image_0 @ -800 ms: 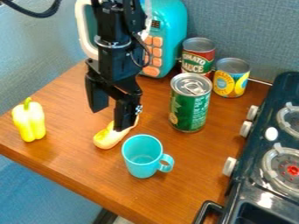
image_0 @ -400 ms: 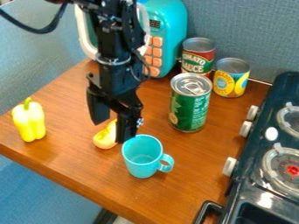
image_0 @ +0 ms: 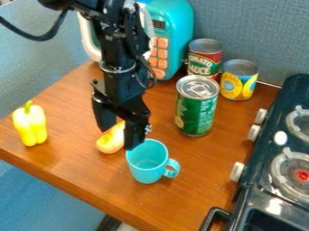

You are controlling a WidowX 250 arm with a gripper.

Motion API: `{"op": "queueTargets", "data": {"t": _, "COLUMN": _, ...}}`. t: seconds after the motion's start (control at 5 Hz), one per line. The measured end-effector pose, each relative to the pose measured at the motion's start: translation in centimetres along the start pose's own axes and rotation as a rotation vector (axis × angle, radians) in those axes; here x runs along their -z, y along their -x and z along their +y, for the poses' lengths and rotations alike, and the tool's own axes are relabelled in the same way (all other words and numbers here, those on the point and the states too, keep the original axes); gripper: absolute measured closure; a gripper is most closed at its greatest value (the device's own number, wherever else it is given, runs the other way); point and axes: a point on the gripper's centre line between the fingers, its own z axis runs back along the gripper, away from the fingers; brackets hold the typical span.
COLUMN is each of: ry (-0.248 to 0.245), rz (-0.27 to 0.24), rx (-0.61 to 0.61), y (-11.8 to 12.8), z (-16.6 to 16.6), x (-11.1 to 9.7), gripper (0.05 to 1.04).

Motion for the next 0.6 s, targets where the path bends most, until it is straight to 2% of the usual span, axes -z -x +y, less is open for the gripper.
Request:
{"op": "queueTargets", "data": {"t": 0.4, "ry": 0.007, "rz": -0.017, "rx": -0.020, "y": -1.1, "z": 0.0, "x": 0.7, "gripper": 0.079}}
{"op": "queueTargets", "data": {"t": 0.6, "ry": 0.018, "rz": -0.003, "rx": -0.017, "y": -1.3, "z": -0.1, "x": 1.5, "gripper": 0.079}}
